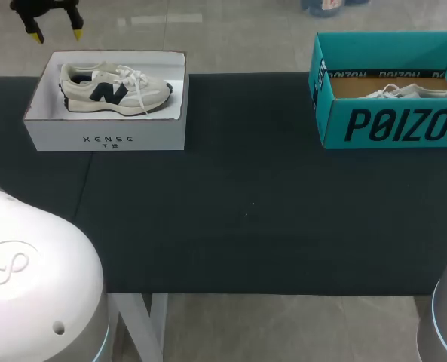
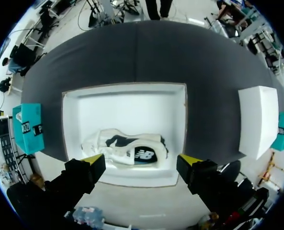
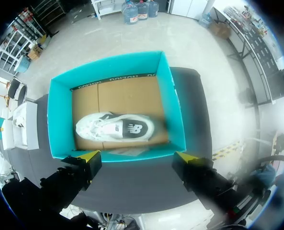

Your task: Take the shoe out of the shoebox, open the shoe tongue, remove and reinsert the insole, then place the shoe into the shoebox

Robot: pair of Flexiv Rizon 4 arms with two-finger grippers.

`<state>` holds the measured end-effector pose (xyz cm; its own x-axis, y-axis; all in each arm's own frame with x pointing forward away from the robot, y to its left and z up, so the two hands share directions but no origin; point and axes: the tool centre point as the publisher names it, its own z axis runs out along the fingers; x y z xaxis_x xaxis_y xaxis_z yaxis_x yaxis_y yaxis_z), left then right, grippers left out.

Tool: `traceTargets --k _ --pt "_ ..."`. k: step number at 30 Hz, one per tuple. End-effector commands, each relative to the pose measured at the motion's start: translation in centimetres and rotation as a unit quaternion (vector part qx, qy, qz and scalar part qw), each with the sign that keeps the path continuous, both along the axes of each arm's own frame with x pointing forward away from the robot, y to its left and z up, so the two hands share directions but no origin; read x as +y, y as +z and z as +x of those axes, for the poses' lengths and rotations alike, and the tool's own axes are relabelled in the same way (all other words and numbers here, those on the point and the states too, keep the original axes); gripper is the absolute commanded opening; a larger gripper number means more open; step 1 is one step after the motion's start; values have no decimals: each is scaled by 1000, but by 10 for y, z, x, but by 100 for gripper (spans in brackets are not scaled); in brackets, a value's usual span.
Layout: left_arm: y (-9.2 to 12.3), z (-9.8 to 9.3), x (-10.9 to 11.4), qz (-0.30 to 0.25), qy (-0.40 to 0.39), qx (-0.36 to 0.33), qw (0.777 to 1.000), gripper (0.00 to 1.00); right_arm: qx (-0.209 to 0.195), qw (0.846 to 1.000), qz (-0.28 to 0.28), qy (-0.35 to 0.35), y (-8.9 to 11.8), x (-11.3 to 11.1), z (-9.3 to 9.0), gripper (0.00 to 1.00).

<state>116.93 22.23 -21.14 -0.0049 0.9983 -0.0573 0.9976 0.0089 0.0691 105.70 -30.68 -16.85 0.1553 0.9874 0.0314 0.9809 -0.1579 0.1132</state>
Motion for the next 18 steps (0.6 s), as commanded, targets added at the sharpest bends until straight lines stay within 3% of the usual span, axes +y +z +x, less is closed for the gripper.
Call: traceTargets --k 1,5,9,18 --pt "-19 3 7 8 3 8 1000 100 0 1000 0 0 0 0 0 100" --pt "-42 10 17 11 -10 19 1000 100 0 1000 0 0 0 0 0 100" --pt "-65 21 23 59 -3 3 998 100 0 1000 0 0 0 0 0 100" --pt "-104 48 31 80 -4 6 997 100 0 1000 0 0 0 0 0 100"
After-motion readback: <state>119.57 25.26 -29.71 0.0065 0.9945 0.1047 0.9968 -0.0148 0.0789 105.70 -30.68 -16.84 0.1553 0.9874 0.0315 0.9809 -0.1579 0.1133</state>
